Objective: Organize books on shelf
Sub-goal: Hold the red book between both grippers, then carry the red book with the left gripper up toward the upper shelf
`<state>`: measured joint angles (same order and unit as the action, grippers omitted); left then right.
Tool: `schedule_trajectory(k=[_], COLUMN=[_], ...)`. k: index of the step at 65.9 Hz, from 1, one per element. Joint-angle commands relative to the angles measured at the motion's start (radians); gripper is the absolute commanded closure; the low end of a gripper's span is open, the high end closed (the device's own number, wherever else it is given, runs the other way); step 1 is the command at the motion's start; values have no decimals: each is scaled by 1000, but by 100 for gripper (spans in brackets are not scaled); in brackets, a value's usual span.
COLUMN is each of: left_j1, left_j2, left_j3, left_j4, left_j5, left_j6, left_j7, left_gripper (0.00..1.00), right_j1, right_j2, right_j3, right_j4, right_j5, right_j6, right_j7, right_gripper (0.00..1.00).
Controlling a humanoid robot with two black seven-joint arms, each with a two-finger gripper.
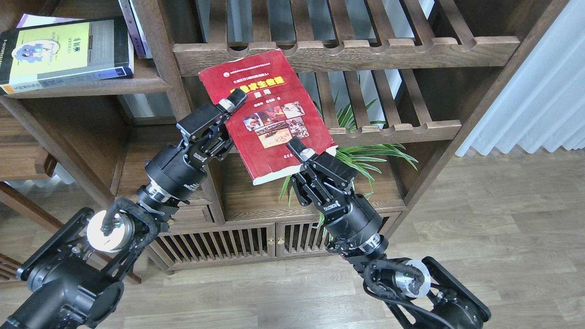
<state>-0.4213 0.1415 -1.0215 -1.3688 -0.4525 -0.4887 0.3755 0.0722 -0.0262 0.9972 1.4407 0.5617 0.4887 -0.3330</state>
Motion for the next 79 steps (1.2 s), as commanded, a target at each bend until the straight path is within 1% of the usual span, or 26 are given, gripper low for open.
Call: schedule_trajectory(k=[1, 3, 6, 9, 22, 24, 25, 33, 37, 47, 52, 53, 55, 56, 57, 58, 63, 69, 70, 72, 73, 74, 75, 79], left_j1=[-1, -1, -1, -1, -1, -1, 1, 1, 3, 6, 6, 6, 6, 6, 6, 6, 6, 4, 1, 1, -1, -2, -4, -4], left_j2=[20, 21, 23, 24, 53, 59, 62, 64, 64, 64, 64, 64, 64, 64, 64, 64, 64, 62, 62, 62, 62, 62, 64, 64], left_j3=[0, 0, 0, 0, 3, 3, 3, 3, 1, 1, 0, 0, 0, 0, 0, 0, -2, -6, -6, -6, -6, -8, -8, -11], left_j4=[0, 0, 0, 0, 0, -1, -1, -1, -1, 0, -1, 0, 0, 0, 0, -1, 0, -1, -3, -3, -4, -9, -9, -10], left_j5=[0, 0, 0, 0, 3, 3, 3, 3, 3, 3, 3, 3, 3, 3, 3, 3, 3, 2, 2, 2, 2, 2, 2, 2], left_j6=[0, 0, 0, 0, 0, 0, 0, 0, 0, 0, 0, 0, 0, 0, 0, 0, 0, 0, 0, 0, 0, 0, 0, 0], left_j7=[16, 17, 20, 20, 22, 22, 22, 22, 22, 22, 22, 22, 22, 22, 22, 22, 22, 20, 20, 19, 19, 19, 19, 19], left_gripper=[83, 84, 89, 90, 93, 93, 93, 92, 92, 92, 92, 92, 92, 92, 92, 92, 92, 92, 92, 92, 92, 92, 92, 92], right_j1=[0, 0, 1, 1, 0, 1, 0, 1, 1, 0, 0, 0, 0, 0, 1, 1, 0, 0, -2, 0, -2, -3, -5, -8], right_j2=[2, 0, 2, 3, 8, 11, 15, 17, 17, 15, 19, 20, 20, 22, 20, 20, 20, 26, 26, 26, 26, 26, 26, 26], right_j3=[0, 0, 0, 0, 0, 0, 1, 1, 1, 1, 6, 9, 14, 15, 17, 20, 37, 69, 80, 90, 101, 136, 150, 167], right_j4=[0, 0, 0, 0, 0, 0, 0, 0, 0, 0, 0, 0, -2, -2, -2, -2, 0, 0, -2, -2, 0, 0, 0, 0], right_j5=[1, 0, 0, 0, 0, 0, 0, 0, 0, 0, -3, -5, -6, -8, -9, -9, -6, -8, -8, -6, -5, -3, -3, -3], right_j6=[0, 0, 0, 0, 0, 0, 0, 0, 0, 0, 0, 0, 0, 0, 0, 0, 0, 0, 0, 0, 0, 0, 0, -19], right_j7=[0, 0, 0, 0, 0, 2, 3, 5, 6, 11, 17, 17, 17, 17, 17, 19, 23, 49, 64, 80, 97, 145, 167, 213], right_gripper=[93, 93, 93, 92, 91, 89, 84, 69, 64, 58, 49, 45, 42, 38, 37, 33, 30, 29, 29, 29, 29, 29, 29, 29])
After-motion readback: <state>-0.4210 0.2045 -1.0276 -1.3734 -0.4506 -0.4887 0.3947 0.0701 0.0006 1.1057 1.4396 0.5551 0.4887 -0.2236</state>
